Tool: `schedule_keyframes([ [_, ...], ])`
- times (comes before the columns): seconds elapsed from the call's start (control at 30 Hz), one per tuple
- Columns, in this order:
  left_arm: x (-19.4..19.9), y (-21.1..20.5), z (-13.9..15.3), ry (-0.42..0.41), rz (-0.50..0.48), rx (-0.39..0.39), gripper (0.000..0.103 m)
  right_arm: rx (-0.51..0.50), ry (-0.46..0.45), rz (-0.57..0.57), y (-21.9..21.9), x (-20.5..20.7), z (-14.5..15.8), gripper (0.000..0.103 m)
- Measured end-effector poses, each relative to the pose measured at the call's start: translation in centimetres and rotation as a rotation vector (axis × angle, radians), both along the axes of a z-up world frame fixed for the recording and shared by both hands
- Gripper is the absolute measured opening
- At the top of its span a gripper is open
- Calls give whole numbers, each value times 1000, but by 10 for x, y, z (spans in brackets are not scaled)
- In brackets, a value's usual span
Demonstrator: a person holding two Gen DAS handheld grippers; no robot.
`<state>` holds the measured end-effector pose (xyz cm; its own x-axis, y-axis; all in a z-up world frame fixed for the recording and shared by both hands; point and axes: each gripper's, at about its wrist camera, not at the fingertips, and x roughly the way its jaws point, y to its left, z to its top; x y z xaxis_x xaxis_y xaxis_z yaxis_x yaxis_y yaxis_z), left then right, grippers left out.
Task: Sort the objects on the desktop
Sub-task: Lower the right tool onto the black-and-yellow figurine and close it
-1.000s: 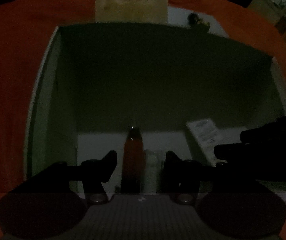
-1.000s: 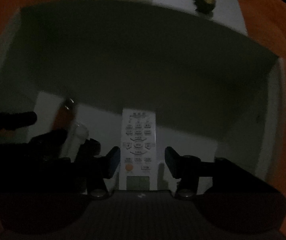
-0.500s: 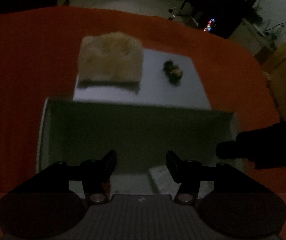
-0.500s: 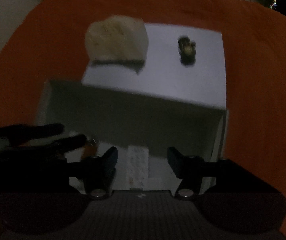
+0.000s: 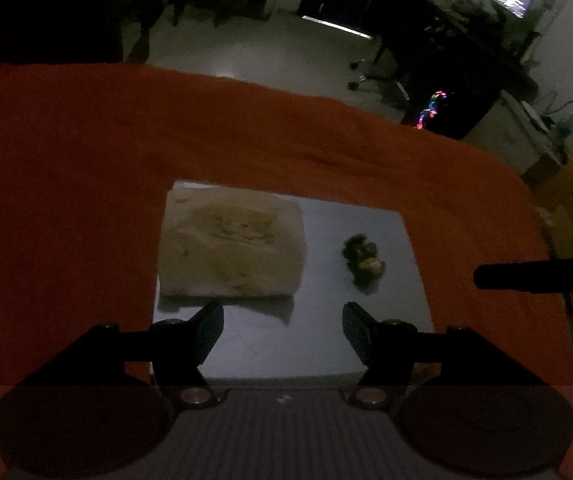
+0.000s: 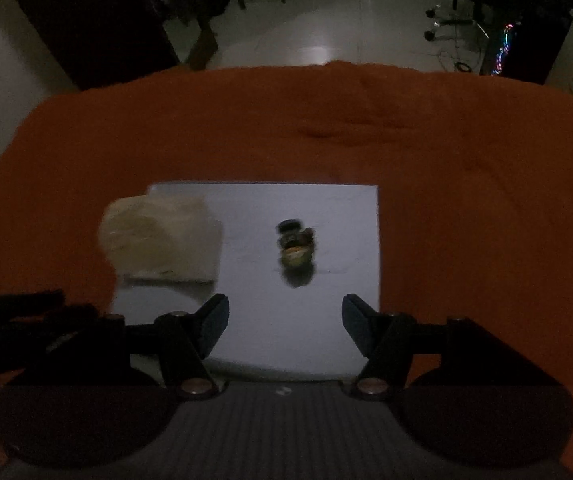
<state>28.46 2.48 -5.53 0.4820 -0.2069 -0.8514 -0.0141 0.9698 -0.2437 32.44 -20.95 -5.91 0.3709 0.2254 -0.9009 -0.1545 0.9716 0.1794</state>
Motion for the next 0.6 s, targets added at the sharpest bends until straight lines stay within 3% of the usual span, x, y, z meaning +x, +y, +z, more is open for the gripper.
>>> schedule_keyframes([
  [0.13, 13, -2, -23, 46, -1, -16, 62, -63, 22, 37, 7, 33, -35, 66],
  [0.4, 15, -1, -47, 104, -17, -50, 61, -77, 66, 108, 37, 71, -101, 63],
  [0.6, 13, 11, -48, 106, -10, -77, 61, -115, 61, 130, 48, 87, -123, 63],
])
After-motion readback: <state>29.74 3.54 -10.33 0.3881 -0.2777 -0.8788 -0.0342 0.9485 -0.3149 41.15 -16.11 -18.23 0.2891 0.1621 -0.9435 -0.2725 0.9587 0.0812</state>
